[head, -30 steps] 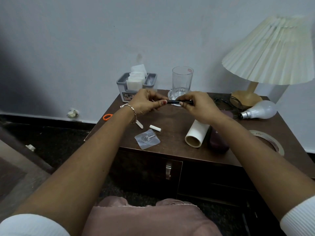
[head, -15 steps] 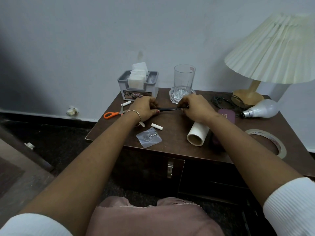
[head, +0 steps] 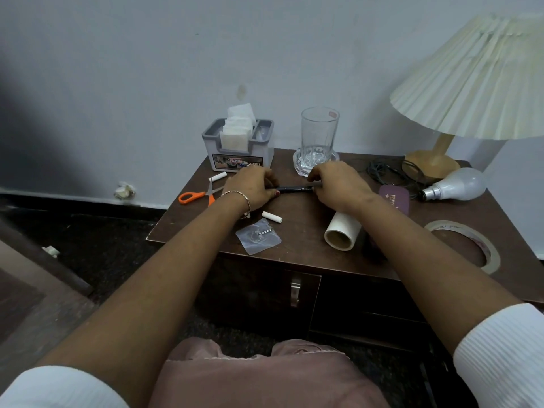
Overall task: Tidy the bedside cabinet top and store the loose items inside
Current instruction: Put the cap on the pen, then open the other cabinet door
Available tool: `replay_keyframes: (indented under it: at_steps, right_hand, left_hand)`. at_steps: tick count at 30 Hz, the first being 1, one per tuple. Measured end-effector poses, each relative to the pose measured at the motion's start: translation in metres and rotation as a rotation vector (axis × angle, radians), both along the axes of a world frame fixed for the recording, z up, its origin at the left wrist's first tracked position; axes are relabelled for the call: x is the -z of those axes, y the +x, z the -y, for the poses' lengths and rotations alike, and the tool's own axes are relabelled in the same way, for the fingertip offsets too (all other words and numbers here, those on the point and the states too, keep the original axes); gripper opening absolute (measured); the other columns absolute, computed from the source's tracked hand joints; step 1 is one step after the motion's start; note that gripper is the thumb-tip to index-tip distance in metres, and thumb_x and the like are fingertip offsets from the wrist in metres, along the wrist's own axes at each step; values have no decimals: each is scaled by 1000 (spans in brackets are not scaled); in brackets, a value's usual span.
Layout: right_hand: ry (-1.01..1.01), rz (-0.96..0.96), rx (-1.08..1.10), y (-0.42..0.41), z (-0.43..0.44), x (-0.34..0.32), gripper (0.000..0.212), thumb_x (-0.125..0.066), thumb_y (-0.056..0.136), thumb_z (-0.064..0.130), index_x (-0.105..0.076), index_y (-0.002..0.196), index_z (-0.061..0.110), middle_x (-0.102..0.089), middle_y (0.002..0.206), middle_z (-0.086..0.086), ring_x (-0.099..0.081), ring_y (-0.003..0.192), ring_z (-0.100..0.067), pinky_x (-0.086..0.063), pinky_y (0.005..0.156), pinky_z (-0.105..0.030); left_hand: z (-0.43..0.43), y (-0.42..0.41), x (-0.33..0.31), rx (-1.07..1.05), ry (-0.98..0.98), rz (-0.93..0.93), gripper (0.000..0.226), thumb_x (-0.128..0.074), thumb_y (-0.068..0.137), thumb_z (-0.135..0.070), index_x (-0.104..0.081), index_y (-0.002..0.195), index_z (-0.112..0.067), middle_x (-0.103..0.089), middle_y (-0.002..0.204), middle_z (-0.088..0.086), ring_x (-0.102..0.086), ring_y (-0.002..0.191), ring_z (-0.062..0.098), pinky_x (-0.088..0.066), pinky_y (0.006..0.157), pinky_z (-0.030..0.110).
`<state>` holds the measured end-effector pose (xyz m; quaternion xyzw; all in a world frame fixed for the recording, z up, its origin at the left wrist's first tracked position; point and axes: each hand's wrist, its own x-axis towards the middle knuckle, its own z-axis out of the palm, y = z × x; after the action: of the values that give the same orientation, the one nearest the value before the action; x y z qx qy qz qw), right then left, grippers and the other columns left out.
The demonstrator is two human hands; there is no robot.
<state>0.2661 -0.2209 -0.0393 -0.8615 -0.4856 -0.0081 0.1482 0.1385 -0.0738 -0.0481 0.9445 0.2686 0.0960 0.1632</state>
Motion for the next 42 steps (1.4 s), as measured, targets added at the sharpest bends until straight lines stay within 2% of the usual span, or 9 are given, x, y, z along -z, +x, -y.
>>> replay_keyframes:
  at_steps: [8,12,18,22,26,30,35,39,42]
  right_hand:
    - [189,-63,-102,-21,-6,-6,27,-57,91,18,-67,116,18,-66,121,-1,-59,111,-18,-48,89,-32]
    - [230,-94,-208,-41,-17,-8,26,-57,90,18,-68,113,16,-66,116,-3,-60,108,-19,-50,90,-35]
    - [249,-113,-354,-79,-34,-7,20,-58,85,18,-69,102,17,-68,101,-4,-62,95,-21,-46,73,-31]
    - [303,-106,-416,-103,-43,-3,26,-55,83,19,-69,105,21,-69,100,0,-62,94,-19,-46,73,-28]
    - [491,-118,-390,-128,-34,-3,20,-56,84,13,-70,98,15,-68,95,-2,-60,88,-17,-37,71,-23]
    - [589,-148,-340,-149,-27,1,15,-56,81,12,-69,88,15,-68,89,0,-60,82,-16,-42,71,-24]
    - [643,-143,-260,-172,-14,9,14,-54,77,13,-67,82,15,-67,87,2,-60,83,-15,-48,75,-29]
    - [611,-84,-152,-193,17,19,10,-56,80,14,-64,86,16,-64,89,4,-58,83,-12,-45,69,-25]
    - [575,3,-47,-207,51,25,10,-56,84,21,-62,90,18,-65,91,2,-61,85,-18,-48,67,-32]
  left_hand:
    - [-1,-20,-5,-71,47,155,25,-66,84,-29,-66,108,-23,-67,108,-3,-60,102,14,-49,87,31]
    - [3,-40,-7,-121,77,248,18,-65,83,-24,-68,101,-23,-69,103,-4,-61,98,14,-52,88,39]
    - [10,-78,-9,-183,127,234,18,-62,82,-19,-69,98,-17,-68,100,3,-61,94,20,-48,81,31]
    - [19,-101,-4,-236,159,223,23,-58,81,-22,-65,103,-16,-60,99,9,-59,90,29,-50,78,41]
    - [30,-122,-3,-276,194,203,22,-57,82,-23,-58,103,-15,-53,101,11,-56,90,32,-49,76,43]
    - [39,-140,-2,-212,188,212,23,-55,81,-22,-59,102,-14,-55,98,10,-56,91,30,-49,75,41]
    - [47,-153,10,-85,158,246,29,-52,79,-24,-60,105,-14,-58,101,8,-56,94,28,-49,79,45]
    - [65,-163,16,5,129,275,25,-57,83,-19,-61,107,-15,-58,104,6,-54,98,24,-47,78,37]
    - [79,-167,17,143,138,249,25,-58,84,-22,-63,107,-16,-58,108,5,-54,102,24,-48,82,38]
